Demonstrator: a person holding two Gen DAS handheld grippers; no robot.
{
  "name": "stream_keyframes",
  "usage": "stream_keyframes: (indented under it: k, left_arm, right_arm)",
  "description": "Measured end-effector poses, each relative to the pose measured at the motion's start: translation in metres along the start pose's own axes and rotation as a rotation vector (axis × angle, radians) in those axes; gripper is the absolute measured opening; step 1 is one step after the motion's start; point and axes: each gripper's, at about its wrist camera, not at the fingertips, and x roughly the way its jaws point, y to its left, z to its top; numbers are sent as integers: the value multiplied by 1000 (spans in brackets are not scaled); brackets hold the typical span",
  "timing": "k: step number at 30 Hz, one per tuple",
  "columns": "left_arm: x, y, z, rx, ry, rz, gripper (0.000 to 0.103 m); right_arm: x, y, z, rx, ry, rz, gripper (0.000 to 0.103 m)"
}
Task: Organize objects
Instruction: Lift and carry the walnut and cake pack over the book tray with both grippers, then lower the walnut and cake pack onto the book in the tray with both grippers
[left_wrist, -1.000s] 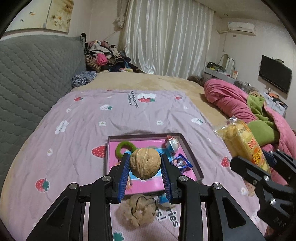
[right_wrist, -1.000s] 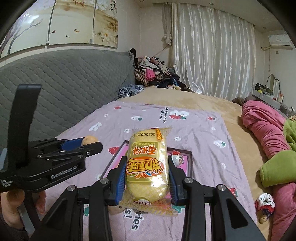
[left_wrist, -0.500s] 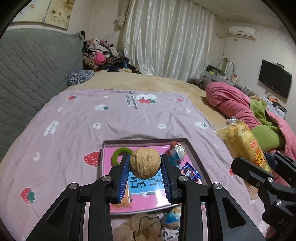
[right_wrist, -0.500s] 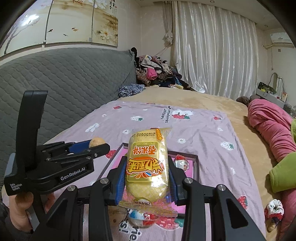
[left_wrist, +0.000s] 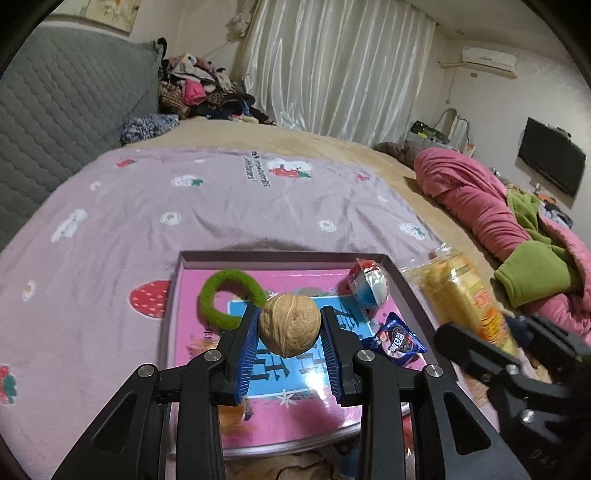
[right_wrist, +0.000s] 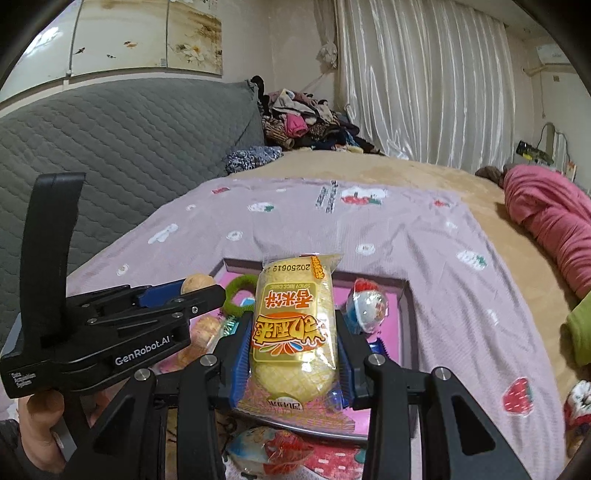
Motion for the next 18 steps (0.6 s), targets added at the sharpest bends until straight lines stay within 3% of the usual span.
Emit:
stream_keyframes:
  k: [8,18]
  left_arm:
    - [27,4,-6,8,34,2,34]
    - [45,23,-1,-22,63,25,34]
  right_arm:
    - [35,-11,-20,12,36,-3,40]
    - [62,-9,-8,-22,63,-16,40]
